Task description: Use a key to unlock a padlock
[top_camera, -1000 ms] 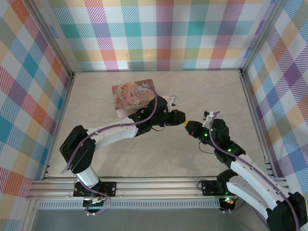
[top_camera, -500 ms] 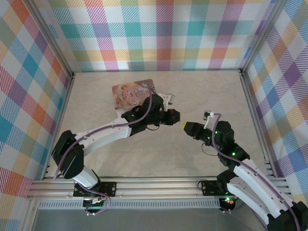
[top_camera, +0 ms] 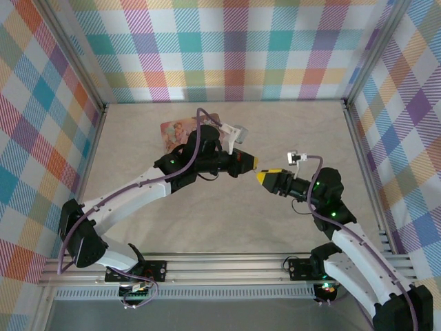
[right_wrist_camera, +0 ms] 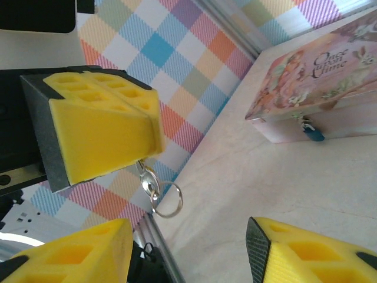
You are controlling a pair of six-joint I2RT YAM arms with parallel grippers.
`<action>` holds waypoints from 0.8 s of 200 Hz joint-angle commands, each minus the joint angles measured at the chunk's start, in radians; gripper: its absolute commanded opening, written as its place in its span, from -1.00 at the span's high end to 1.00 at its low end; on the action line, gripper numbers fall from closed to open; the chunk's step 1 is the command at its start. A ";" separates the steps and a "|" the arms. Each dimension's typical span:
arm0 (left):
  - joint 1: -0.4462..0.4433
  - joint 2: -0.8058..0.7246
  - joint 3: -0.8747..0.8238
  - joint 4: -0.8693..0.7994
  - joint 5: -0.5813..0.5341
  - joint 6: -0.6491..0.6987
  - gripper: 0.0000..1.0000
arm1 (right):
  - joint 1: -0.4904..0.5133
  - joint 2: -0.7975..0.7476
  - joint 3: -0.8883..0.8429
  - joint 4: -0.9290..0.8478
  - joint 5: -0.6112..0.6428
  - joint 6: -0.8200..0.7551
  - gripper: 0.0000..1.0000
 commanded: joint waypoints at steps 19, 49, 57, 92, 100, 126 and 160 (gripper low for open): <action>0.009 -0.010 0.021 0.007 0.055 0.017 1.00 | 0.008 0.024 0.037 0.136 -0.064 0.037 -0.04; 0.009 -0.002 0.021 0.011 0.059 0.013 1.00 | 0.020 0.051 0.049 0.142 -0.056 0.037 0.06; 0.009 -0.001 0.022 0.009 0.059 0.013 1.00 | 0.023 0.059 0.051 0.147 -0.056 0.037 0.09; 0.009 -0.002 0.019 0.008 0.058 0.015 1.00 | 0.035 0.081 0.059 0.159 -0.051 0.042 0.28; 0.009 0.000 0.019 0.007 0.057 0.015 1.00 | 0.037 0.083 0.059 0.159 -0.050 0.042 0.34; 0.009 0.001 0.020 0.006 0.052 0.015 1.00 | 0.040 0.086 0.060 0.159 -0.048 0.044 0.51; 0.010 0.002 0.017 0.002 0.043 0.016 1.00 | 0.042 0.083 0.057 0.154 -0.045 0.044 0.80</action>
